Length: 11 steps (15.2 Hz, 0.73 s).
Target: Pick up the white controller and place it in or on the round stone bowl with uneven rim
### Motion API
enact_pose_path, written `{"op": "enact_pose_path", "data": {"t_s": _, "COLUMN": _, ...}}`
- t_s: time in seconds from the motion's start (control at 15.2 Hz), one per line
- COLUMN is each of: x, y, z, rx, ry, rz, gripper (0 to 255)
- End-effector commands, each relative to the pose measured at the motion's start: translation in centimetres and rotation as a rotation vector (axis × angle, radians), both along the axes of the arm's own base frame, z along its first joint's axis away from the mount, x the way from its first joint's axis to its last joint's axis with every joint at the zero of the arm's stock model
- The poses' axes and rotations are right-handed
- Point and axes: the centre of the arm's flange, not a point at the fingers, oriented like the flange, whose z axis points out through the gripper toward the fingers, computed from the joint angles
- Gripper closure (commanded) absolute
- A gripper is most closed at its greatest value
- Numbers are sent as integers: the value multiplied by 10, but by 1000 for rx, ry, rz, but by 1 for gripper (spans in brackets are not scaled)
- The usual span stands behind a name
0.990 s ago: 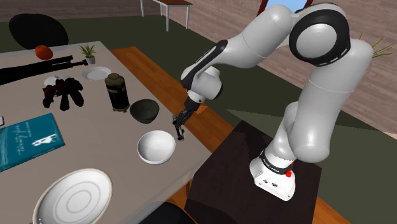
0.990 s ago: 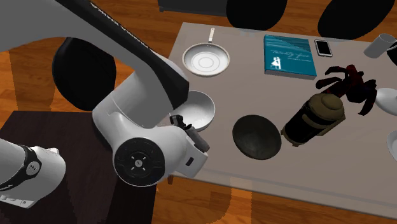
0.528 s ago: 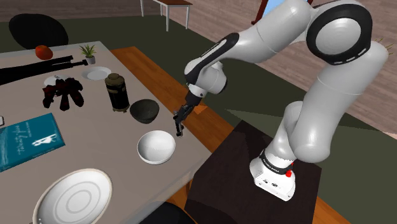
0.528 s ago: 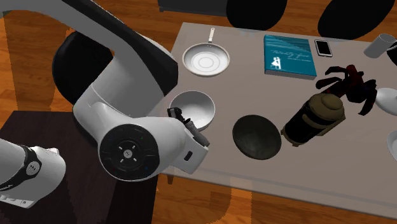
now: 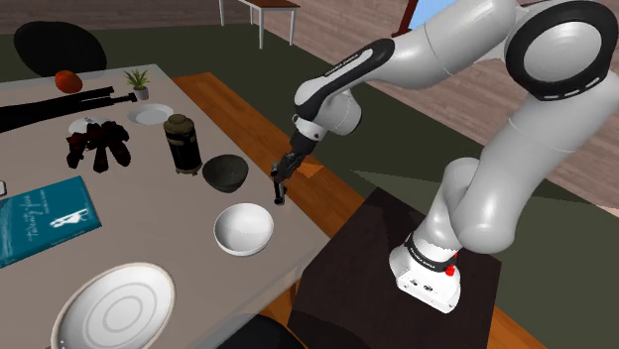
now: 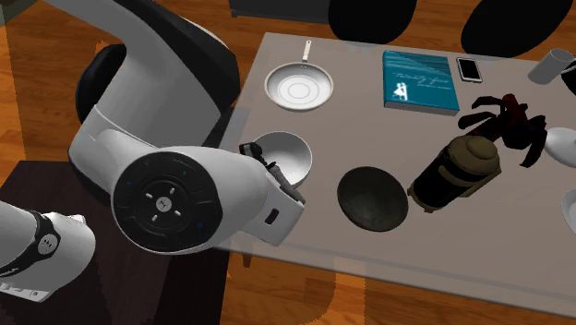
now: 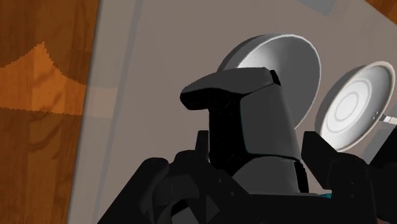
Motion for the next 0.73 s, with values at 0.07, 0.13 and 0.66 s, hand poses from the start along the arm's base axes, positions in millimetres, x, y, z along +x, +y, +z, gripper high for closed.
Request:
{"op": "enact_pose_path", "data": {"t_s": 0.07, "x": 0, "y": 0, "z": 16, "rx": 0, "ry": 0, "rz": 0, "gripper": 255}}
{"op": "enact_pose_path", "data": {"t_s": 0.13, "x": 0, "y": 0, "z": 21, "rx": 0, "ry": 0, "rz": 0, "gripper": 255}}
{"op": "enact_pose_path", "data": {"t_s": 0.66, "x": 91, "y": 13, "z": 30, "rx": 0, "ry": 0, "rz": 0, "gripper": 255}}
